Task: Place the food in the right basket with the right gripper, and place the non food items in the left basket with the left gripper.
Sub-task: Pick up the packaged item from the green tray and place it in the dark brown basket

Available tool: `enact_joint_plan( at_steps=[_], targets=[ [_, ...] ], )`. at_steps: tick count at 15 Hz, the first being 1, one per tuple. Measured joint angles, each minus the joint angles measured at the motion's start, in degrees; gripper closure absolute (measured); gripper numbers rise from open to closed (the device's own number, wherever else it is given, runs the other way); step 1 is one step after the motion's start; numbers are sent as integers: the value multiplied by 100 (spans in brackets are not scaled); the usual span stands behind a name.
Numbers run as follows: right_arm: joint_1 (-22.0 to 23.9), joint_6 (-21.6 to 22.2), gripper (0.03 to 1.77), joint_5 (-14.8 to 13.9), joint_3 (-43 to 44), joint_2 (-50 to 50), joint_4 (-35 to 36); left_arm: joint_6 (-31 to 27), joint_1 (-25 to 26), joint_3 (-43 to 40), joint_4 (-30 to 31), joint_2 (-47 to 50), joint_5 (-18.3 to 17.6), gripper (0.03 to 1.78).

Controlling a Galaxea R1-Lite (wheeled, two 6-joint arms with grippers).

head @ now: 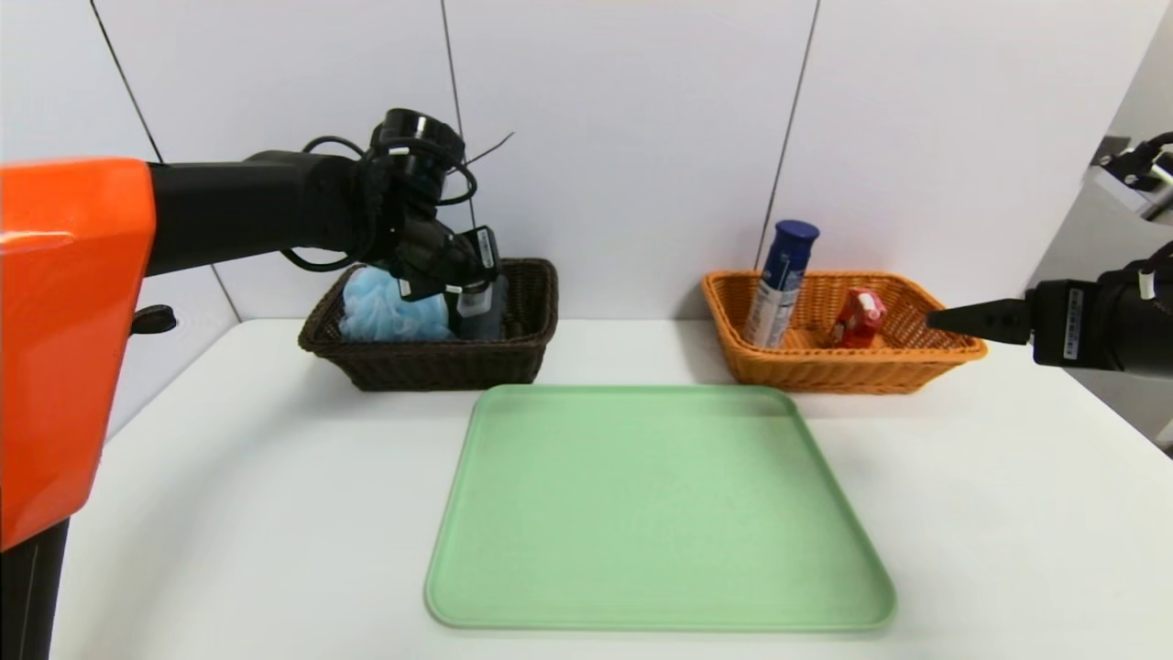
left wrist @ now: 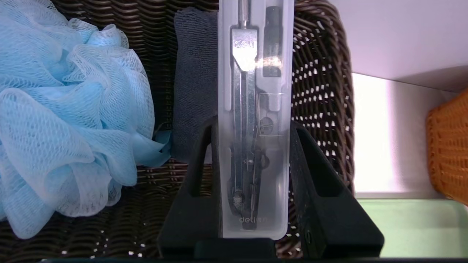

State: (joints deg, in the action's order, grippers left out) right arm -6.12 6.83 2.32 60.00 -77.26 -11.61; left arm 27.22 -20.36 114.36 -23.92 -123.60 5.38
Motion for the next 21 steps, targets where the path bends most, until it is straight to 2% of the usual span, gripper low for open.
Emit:
enact_joint_plan(
  at_steps=[10, 15, 17, 21],
  targets=[
    [-10, 0, 9, -1, -16, 0, -11, -263, 101, 5, 416, -316, 90, 126],
    [-10, 0, 9, 0, -24, 22, -29, -283, 127, 6, 419, -355, 138, 126],
    [-10, 0, 9, 0, -24, 32, -35, -295, 127, 6, 446, -369, 187, 98],
    [-10, -2, 9, 0, -17, 48, -27, -286, 134, 6, 490, -357, 217, 62]
  ],
)
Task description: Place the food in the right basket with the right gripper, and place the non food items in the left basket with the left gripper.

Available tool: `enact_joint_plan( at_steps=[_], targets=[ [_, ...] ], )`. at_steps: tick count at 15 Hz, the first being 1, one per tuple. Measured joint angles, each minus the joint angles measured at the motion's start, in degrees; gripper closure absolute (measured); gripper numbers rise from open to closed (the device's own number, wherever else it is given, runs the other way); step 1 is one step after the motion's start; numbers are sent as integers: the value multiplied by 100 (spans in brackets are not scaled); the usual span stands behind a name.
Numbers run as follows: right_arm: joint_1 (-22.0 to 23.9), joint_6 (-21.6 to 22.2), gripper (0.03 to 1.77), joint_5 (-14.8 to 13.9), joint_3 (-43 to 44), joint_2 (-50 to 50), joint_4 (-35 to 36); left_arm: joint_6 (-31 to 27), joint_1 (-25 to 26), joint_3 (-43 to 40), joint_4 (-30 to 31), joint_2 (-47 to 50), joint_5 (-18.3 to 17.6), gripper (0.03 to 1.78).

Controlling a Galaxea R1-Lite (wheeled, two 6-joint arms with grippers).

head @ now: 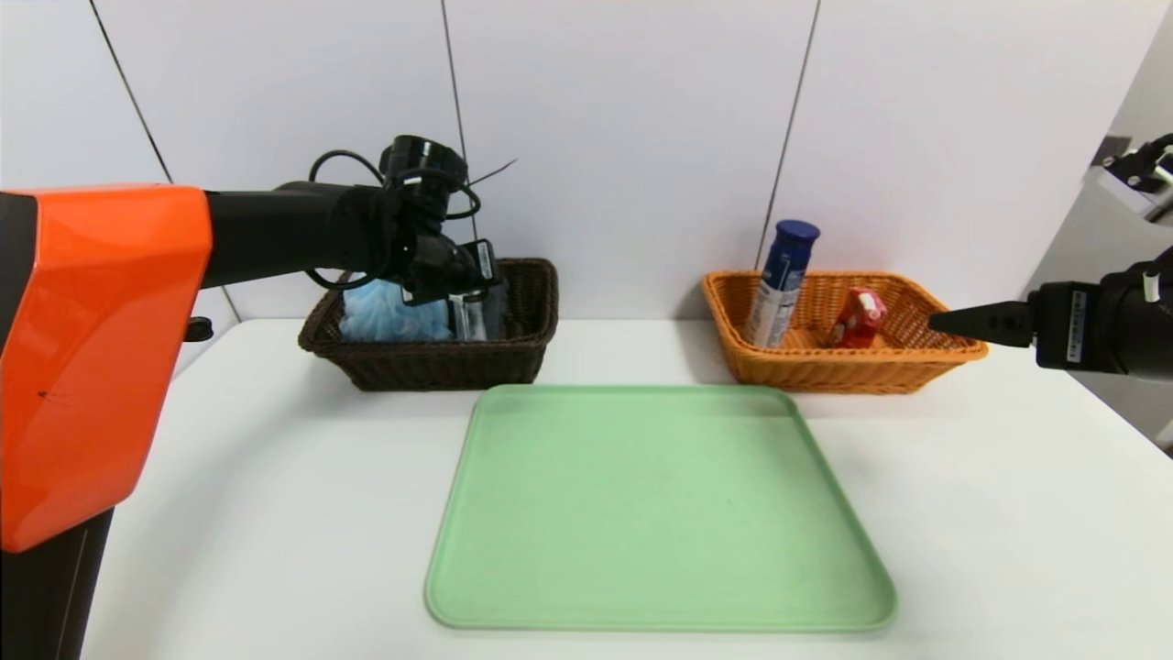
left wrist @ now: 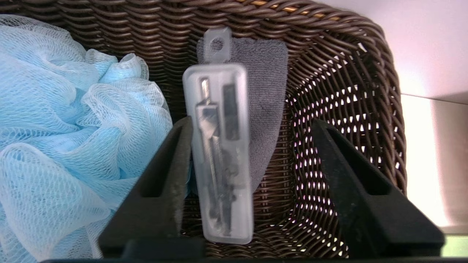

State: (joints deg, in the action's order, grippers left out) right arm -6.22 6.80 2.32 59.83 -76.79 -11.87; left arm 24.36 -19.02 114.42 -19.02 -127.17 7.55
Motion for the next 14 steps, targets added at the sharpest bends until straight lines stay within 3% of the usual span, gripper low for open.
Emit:
enact_joint_plan(
  at_steps=[5, 7, 9, 11, 14],
  targets=[
    [0, -9, 9, -1, 26, 9, 30, -272, -105, -48, -199, 1113, 0, 38],
    [0, -207, 9, 10, 72, -2, 50, -953, -176, -356, -494, 1877, 6, 32],
    [10, -757, 9, 63, 108, -13, 48, -1869, -201, -1042, -656, 2745, 79, 27],
    [7, -1328, 9, 179, 113, -11, 46, -2465, -199, -1582, -716, 3469, 389, 23],
    [33, -1319, 9, -48, 122, 79, 74, -2611, 507, -2080, -735, 4387, 1008, 19]
  ],
)
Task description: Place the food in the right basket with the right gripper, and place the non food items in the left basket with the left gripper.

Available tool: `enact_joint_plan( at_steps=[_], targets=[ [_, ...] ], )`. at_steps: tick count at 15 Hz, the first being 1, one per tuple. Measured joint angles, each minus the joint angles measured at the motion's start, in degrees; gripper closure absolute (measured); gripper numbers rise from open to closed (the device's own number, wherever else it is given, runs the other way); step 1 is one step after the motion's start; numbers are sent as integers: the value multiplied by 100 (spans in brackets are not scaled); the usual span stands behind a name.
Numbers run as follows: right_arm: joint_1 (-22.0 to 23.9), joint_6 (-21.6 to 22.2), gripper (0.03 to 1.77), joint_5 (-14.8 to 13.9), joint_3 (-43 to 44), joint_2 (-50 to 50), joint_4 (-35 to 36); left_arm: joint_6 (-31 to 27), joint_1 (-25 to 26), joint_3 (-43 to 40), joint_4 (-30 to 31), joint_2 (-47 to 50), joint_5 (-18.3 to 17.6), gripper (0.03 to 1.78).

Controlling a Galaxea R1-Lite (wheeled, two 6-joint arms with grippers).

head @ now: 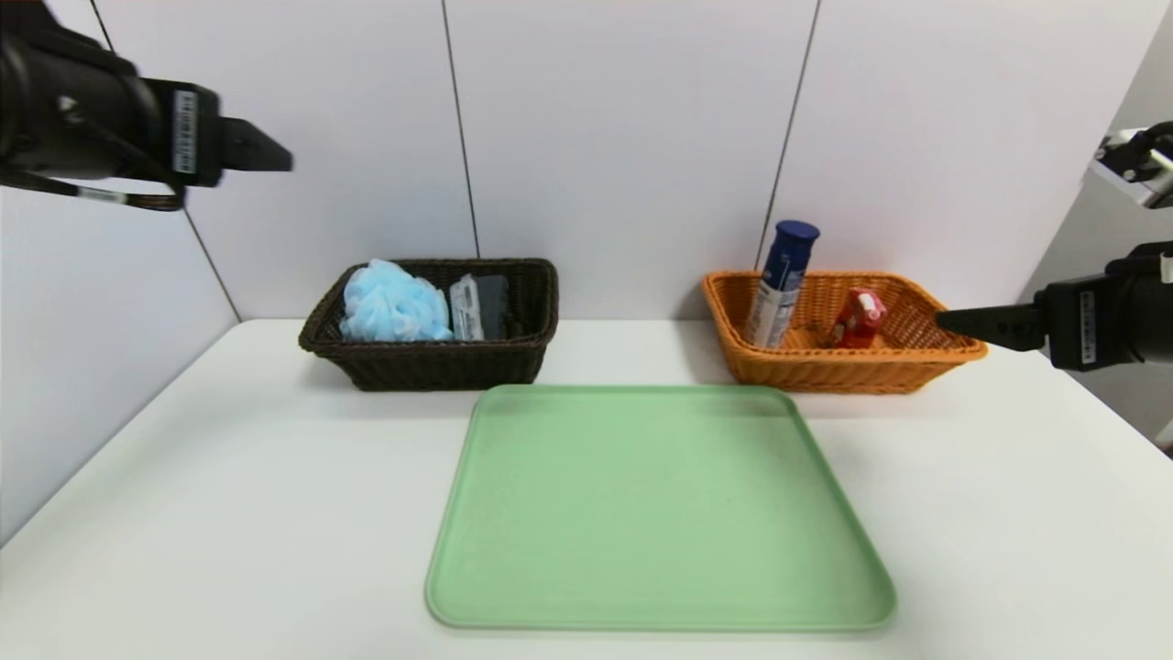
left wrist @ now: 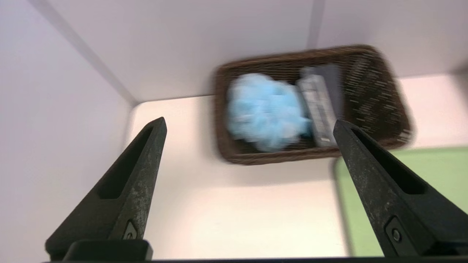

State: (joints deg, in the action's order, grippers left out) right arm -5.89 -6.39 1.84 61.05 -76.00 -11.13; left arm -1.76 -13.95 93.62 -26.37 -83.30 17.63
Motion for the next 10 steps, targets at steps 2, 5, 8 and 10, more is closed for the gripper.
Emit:
enact_joint_plan(
  at_steps=[2, 5, 8, 10],
  targets=[
    [46, 168, 9, -310, -160, 224, 27, -4, 758, -464, 0, 686, 48, 17],
    [62, 267, 9, -762, -877, 911, 276, -17, 1387, -1775, -1, 2049, -99, 15],
    [62, 280, 9, -1120, -1690, 1938, 557, -88, 1573, -3106, -61, 3663, -630, 14],
    [62, 276, 9, -1162, -2111, 2776, 596, -124, 1620, -3790, -235, 4640, -1126, 14]
  ],
)
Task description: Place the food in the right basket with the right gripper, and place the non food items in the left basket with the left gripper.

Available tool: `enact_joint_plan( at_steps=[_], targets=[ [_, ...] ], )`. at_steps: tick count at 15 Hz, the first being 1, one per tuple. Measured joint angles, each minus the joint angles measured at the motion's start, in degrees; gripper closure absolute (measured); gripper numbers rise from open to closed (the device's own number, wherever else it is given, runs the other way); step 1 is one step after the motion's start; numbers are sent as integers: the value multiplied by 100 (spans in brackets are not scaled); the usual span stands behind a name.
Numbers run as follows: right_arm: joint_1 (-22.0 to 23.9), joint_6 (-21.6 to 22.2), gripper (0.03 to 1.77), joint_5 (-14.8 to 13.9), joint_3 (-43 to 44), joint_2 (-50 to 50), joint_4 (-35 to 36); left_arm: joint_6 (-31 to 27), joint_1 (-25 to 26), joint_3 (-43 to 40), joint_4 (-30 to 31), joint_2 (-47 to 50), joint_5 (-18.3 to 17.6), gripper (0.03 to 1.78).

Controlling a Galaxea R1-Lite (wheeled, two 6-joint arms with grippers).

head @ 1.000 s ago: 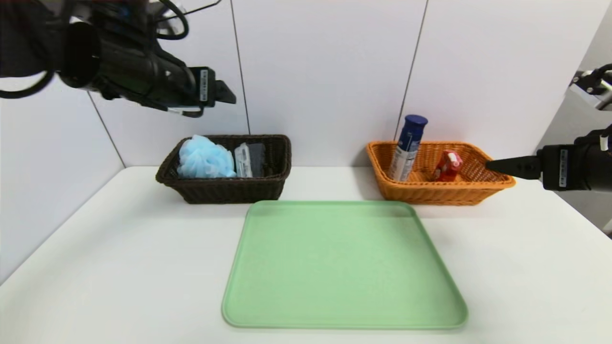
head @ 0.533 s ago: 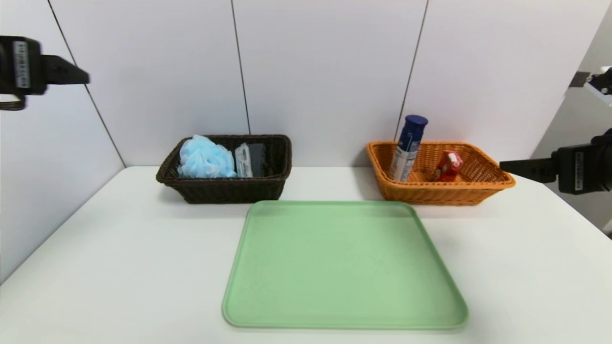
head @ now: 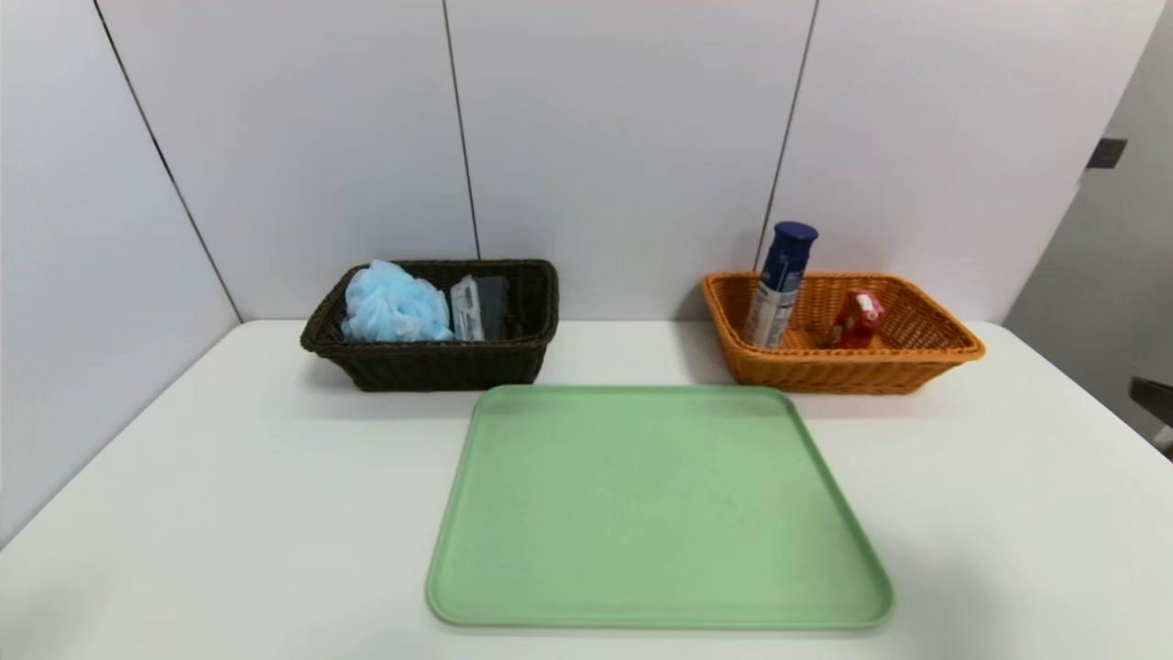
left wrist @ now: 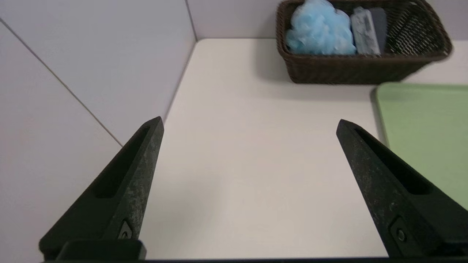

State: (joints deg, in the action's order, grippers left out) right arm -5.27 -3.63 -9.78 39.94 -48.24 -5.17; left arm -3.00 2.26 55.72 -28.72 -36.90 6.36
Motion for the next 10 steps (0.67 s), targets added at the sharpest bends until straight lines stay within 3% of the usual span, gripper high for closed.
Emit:
enact_joint_plan(
  at_steps=[3, 5, 7, 10],
  targets=[
    [-7, -24, 9, 46, -542, 1261, -65, -105, -105, -567, -739, 1196, -889, 13],
    [-24, -50, 9, 240, -868, 2049, -273, -262, -341, -785, -1220, 1736, -1269, 12],
    [-33, -68, 9, 361, -1130, 2682, -434, -306, -414, -992, -1284, 2120, -1334, 12],
    [-2, -85, 9, 0, -1334, 3082, -166, -411, -340, -1353, -1268, 2667, -1297, 12]
  ],
)
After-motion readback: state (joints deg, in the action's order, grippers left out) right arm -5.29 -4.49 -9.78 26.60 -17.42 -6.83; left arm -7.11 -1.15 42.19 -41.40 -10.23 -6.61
